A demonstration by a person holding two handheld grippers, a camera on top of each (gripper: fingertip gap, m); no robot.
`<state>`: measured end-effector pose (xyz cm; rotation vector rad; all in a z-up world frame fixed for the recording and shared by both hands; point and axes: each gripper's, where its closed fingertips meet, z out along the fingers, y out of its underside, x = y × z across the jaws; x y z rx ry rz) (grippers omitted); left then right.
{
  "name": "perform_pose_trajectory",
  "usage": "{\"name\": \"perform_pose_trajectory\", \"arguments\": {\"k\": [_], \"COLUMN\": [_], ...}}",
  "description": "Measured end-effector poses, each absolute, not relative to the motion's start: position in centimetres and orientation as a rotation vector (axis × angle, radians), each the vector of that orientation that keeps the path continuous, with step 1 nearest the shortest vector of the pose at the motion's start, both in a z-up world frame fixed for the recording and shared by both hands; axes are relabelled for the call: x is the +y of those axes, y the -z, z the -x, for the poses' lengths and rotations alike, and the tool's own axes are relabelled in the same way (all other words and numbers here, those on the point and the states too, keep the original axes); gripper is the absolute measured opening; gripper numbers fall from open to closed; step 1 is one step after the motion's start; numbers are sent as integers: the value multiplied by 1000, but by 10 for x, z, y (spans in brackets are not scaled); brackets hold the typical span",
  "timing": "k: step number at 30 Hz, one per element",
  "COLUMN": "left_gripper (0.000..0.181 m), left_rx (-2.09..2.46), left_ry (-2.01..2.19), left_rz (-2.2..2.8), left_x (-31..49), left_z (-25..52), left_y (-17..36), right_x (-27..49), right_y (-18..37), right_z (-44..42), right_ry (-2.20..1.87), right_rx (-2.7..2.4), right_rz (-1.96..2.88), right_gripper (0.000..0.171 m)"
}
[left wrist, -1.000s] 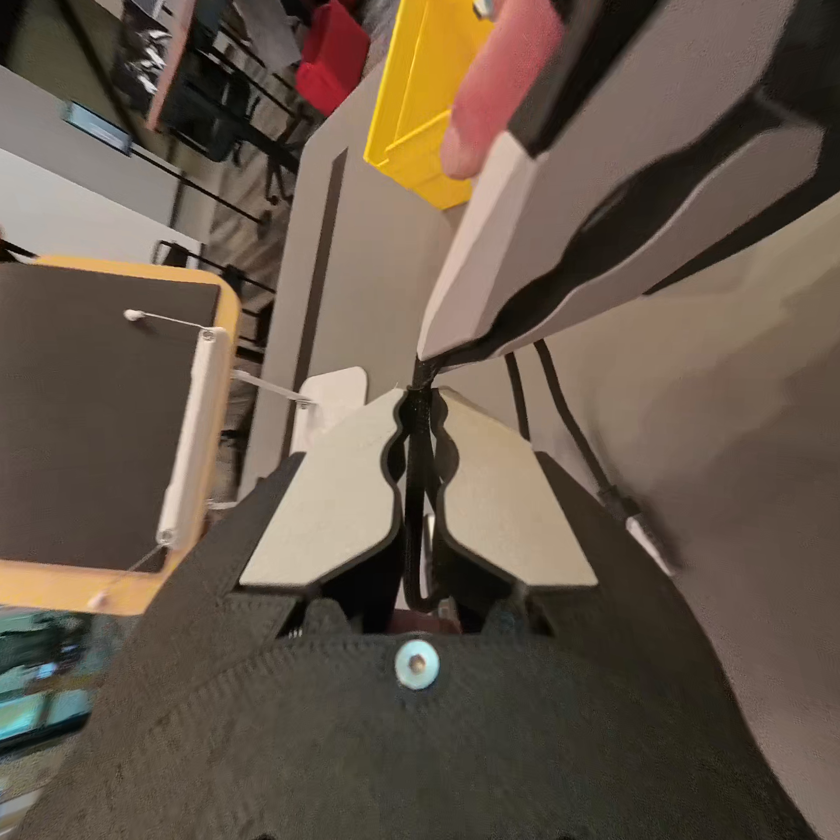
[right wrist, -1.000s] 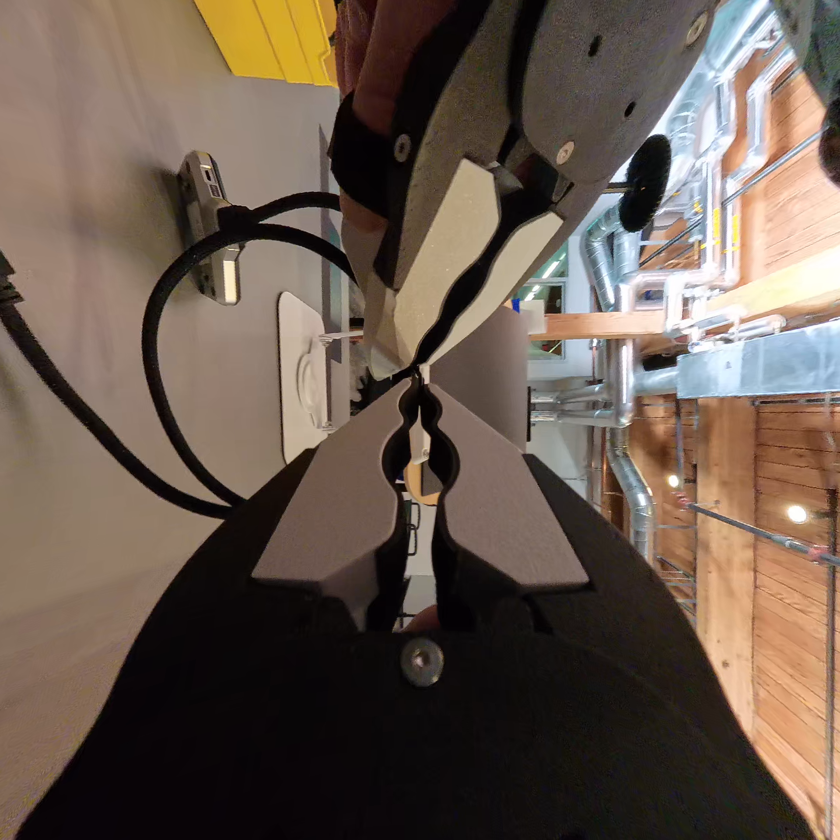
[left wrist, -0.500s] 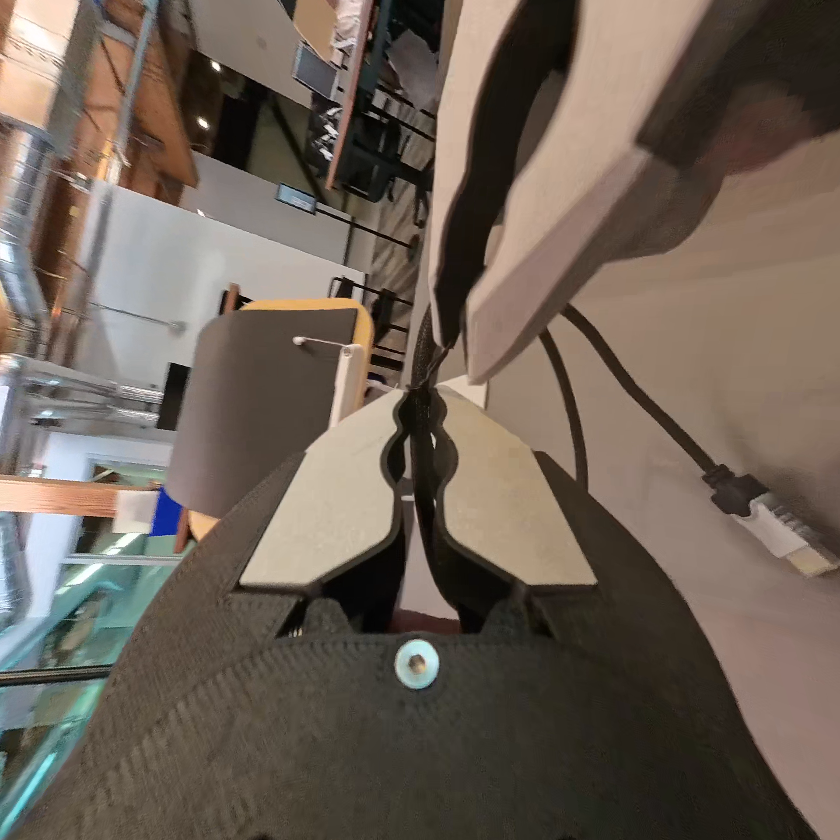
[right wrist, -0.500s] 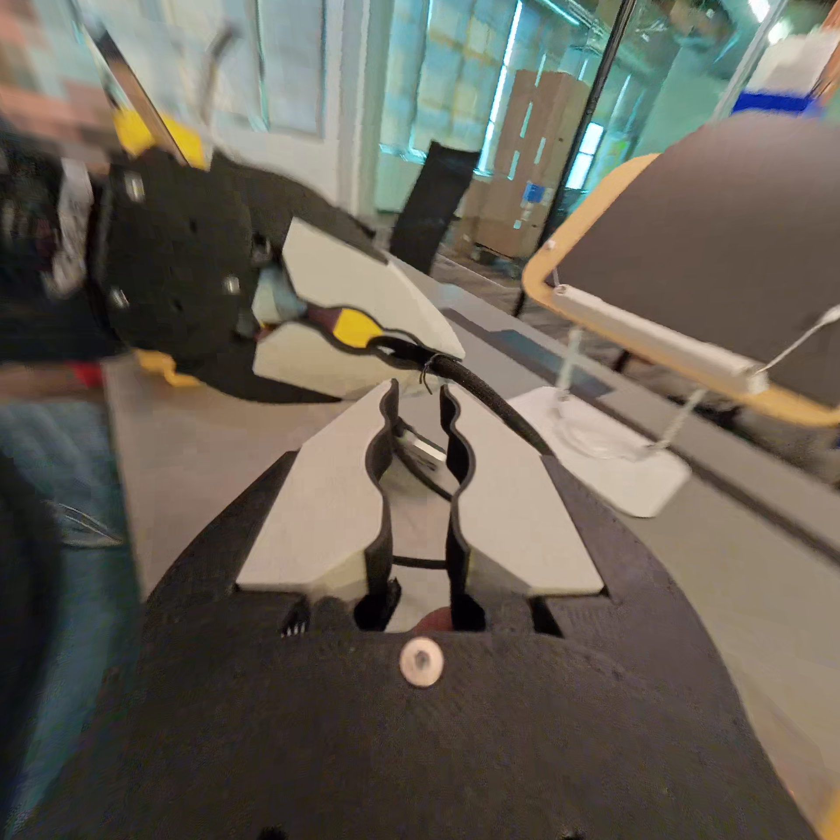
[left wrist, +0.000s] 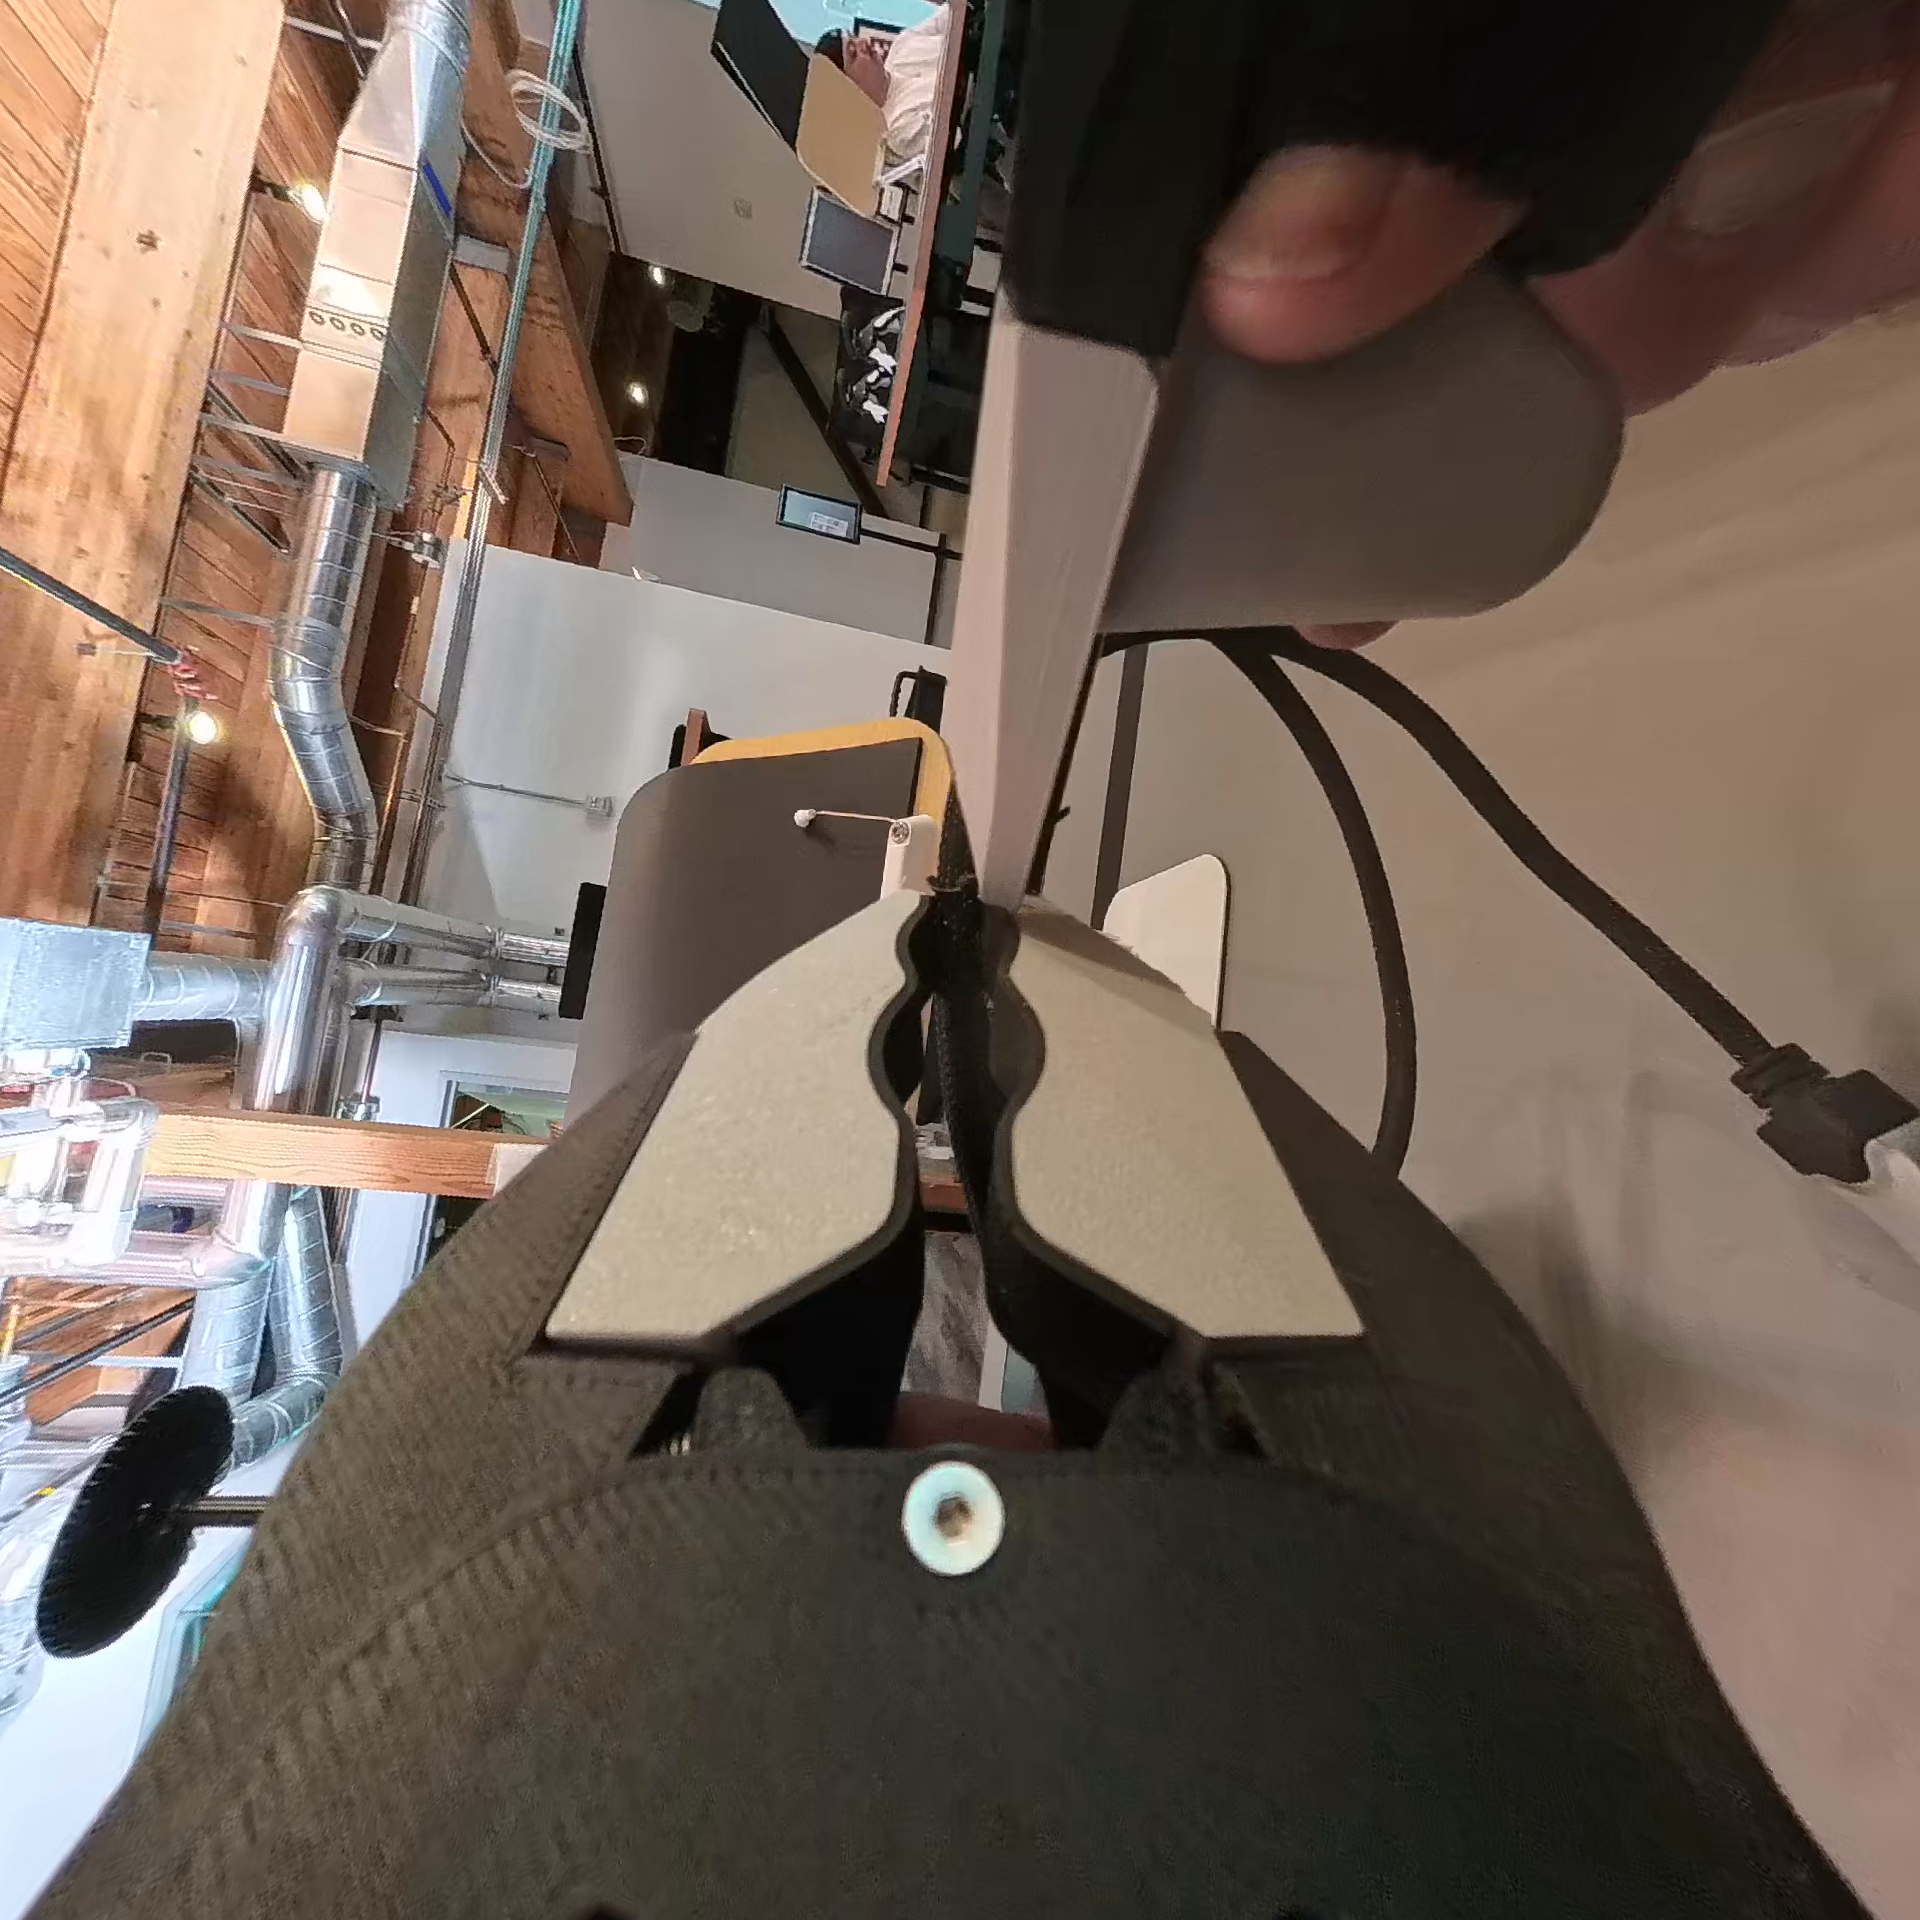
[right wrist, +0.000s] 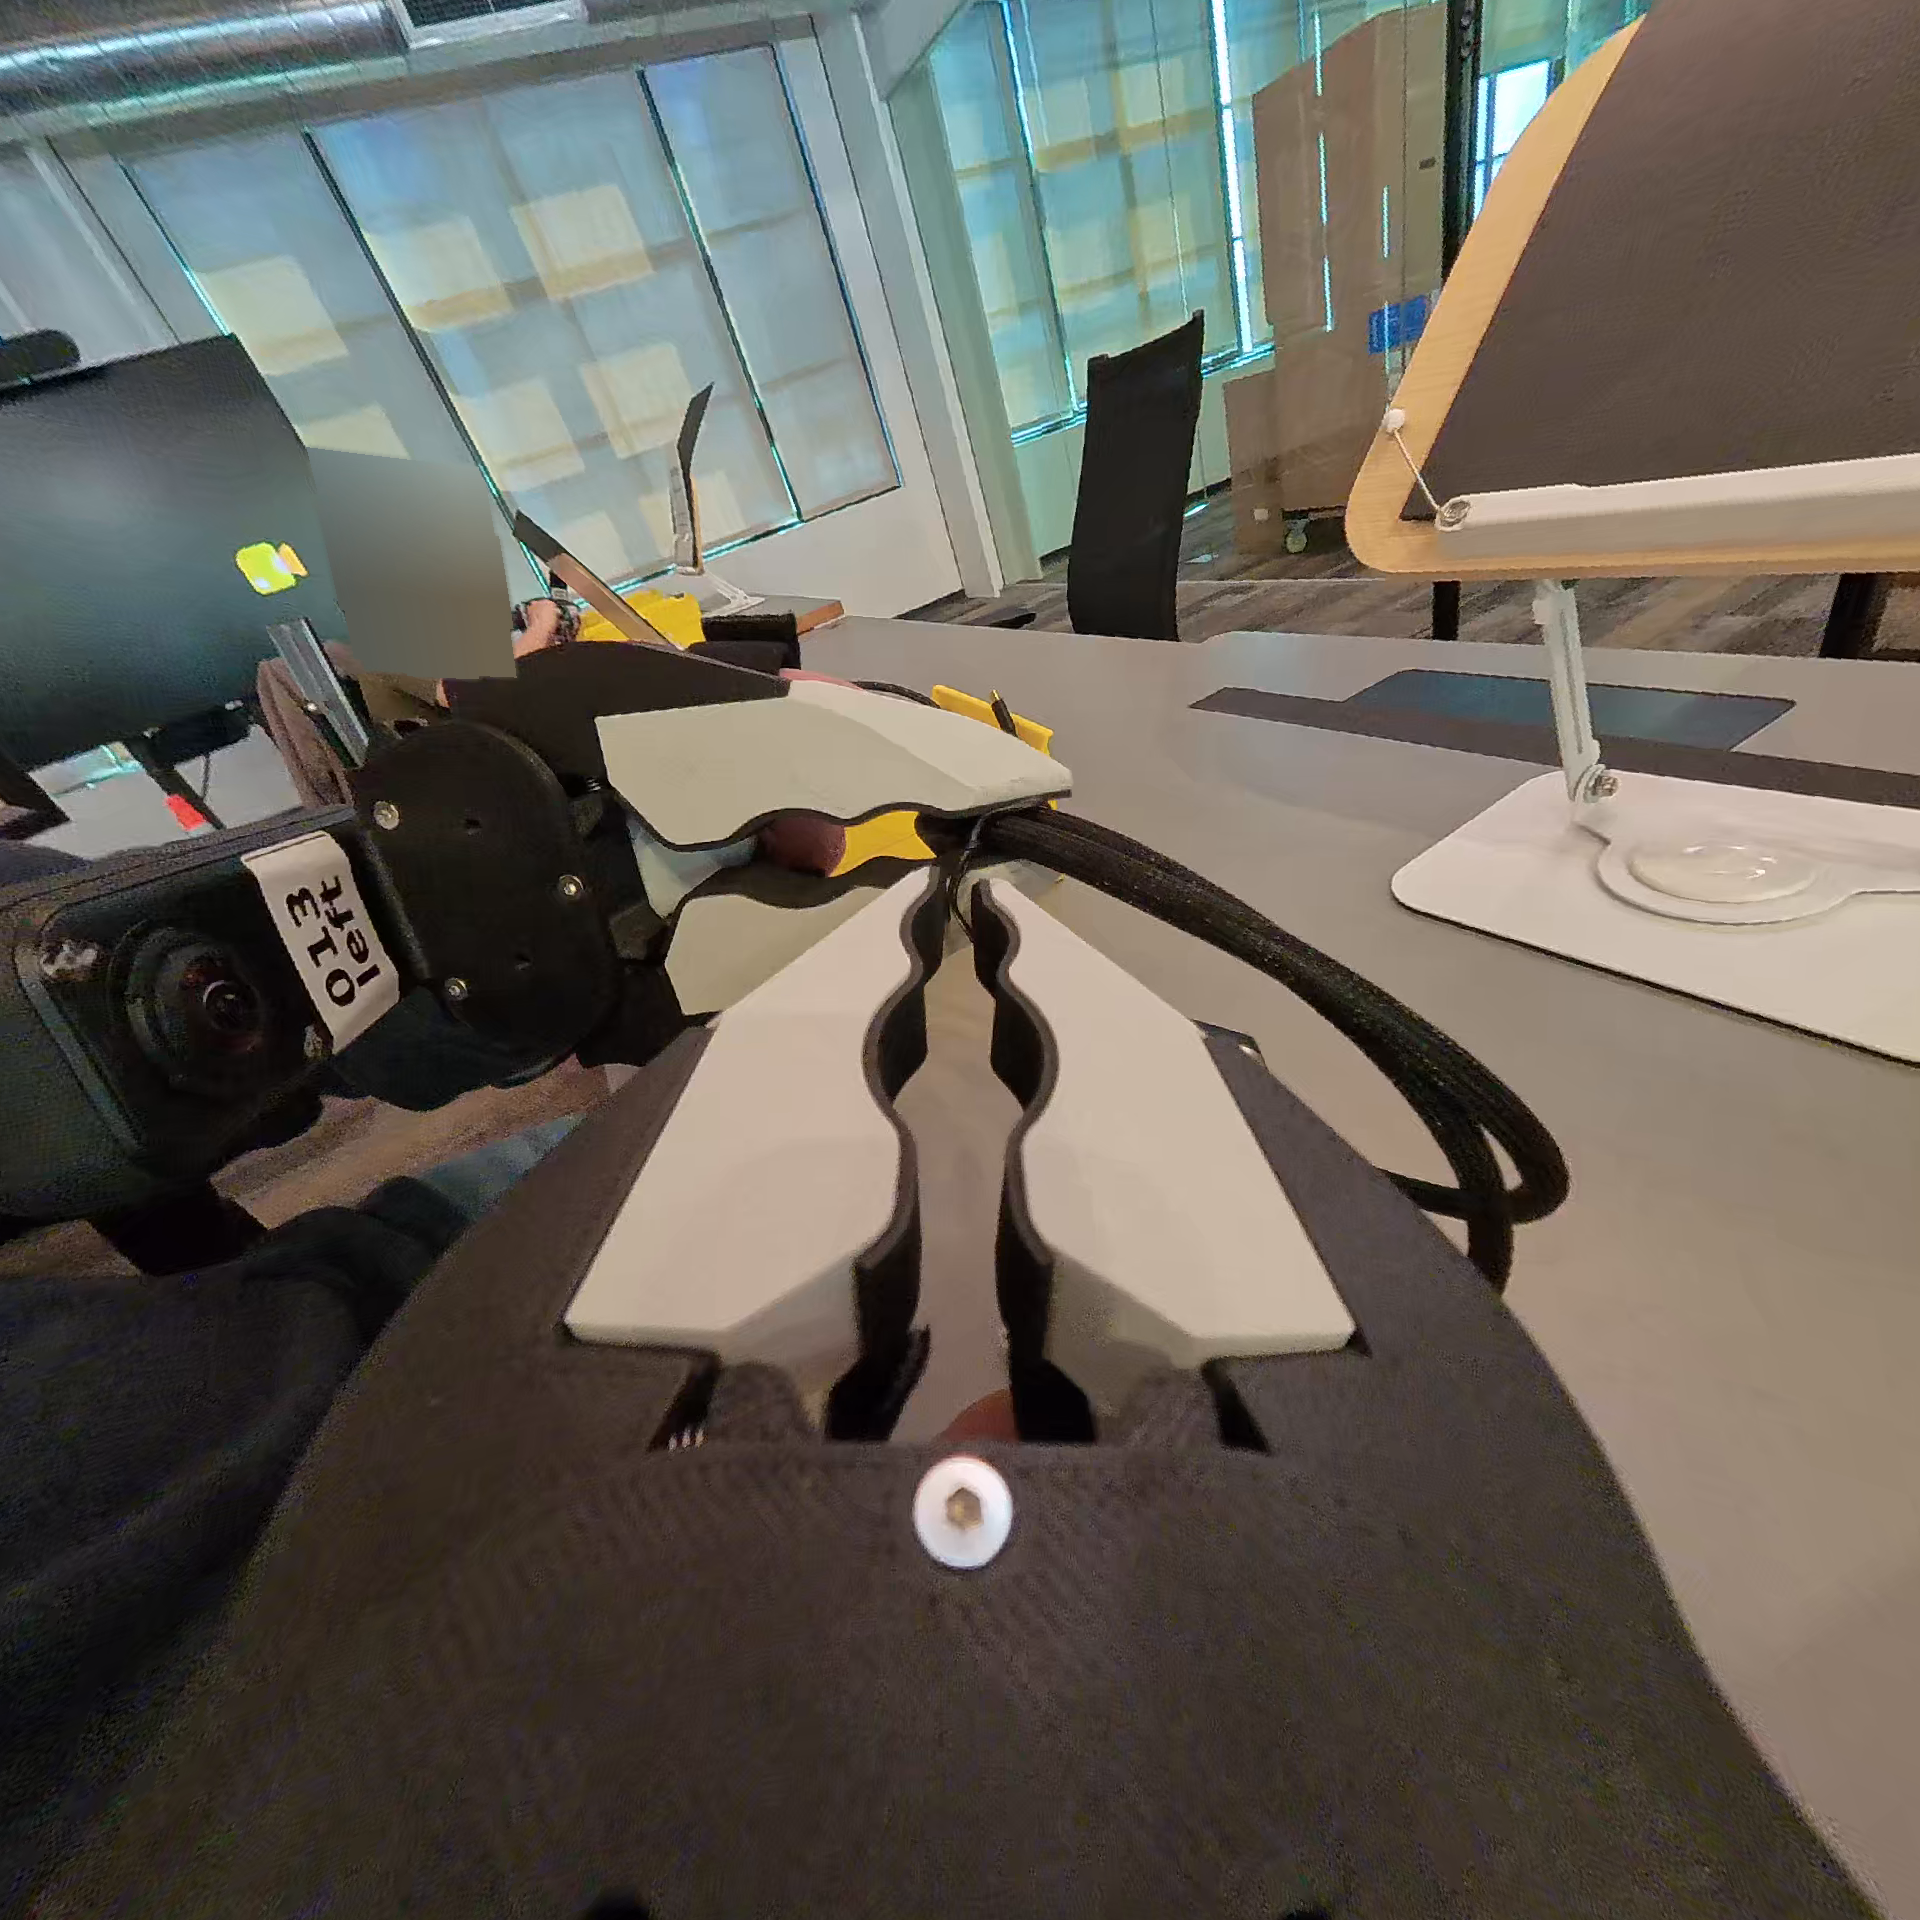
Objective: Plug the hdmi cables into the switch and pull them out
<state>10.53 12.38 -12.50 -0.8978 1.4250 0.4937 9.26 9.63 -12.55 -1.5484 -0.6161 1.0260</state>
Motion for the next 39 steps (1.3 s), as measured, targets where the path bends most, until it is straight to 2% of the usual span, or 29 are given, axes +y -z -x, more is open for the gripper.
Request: {"name": "perform_pose_trajectory", "arguments": {"k": [8, 18, 26, 39], "left_gripper": [6, 7, 7, 7], "left_rx": [1427, 1566, 1762, 2131], "left_ry": [-502, -446, -238, 32], "left_rz": [895, 1024, 1211, 1274], "left_x": [124, 126, 125, 126], "left_z": [-105, -106, -102, -92], "left_y": [125, 132, 140, 158], "right_x": [94, 102, 108, 117], "right_y": [124, 127, 131, 140], "right_z": [-93, -102, -104, -98], "right_ry": [-1042, -578, -287, 444], "right_rx": [-605, -851, -1034, -1409], "right_rz": [1526, 1515, 1451, 1089], "right_gripper": [0, 0, 0, 0]}}
